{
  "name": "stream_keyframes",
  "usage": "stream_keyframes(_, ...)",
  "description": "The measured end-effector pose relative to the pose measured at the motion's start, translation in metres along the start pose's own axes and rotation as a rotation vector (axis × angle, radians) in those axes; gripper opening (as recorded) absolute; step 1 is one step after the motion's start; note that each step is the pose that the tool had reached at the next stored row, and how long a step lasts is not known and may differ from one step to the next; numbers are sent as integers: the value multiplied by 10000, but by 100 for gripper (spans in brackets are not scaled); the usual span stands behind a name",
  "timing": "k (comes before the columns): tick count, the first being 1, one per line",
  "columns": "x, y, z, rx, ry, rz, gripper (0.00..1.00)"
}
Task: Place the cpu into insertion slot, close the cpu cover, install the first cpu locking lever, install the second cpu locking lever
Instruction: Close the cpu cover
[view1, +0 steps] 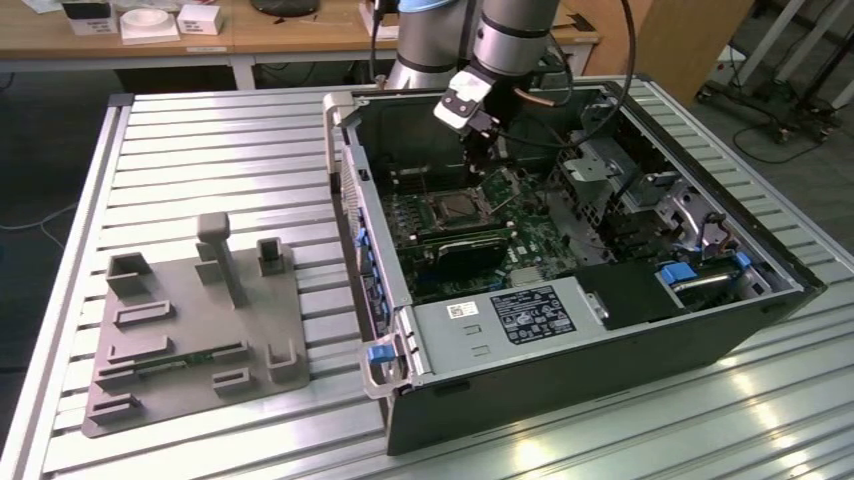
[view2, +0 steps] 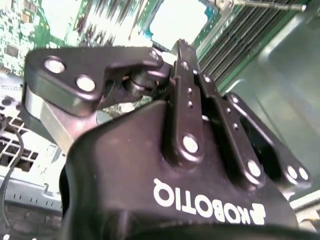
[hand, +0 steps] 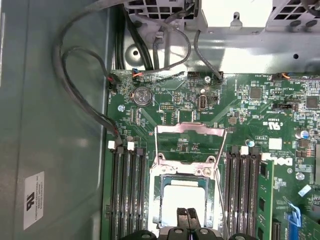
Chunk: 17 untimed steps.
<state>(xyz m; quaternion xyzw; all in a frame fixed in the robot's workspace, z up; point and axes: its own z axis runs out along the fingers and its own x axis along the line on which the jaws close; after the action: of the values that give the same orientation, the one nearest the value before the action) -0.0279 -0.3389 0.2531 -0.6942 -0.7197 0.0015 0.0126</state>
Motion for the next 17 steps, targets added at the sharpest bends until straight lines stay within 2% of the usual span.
stream_keyframes(6, 0, 15, 4, 0, -4, 1, 10)
stream_keyframes(12, -8, 214, 12, 0, -5, 0, 10)
stream_keyframes(17, -6, 223, -10, -4, -4, 1, 10)
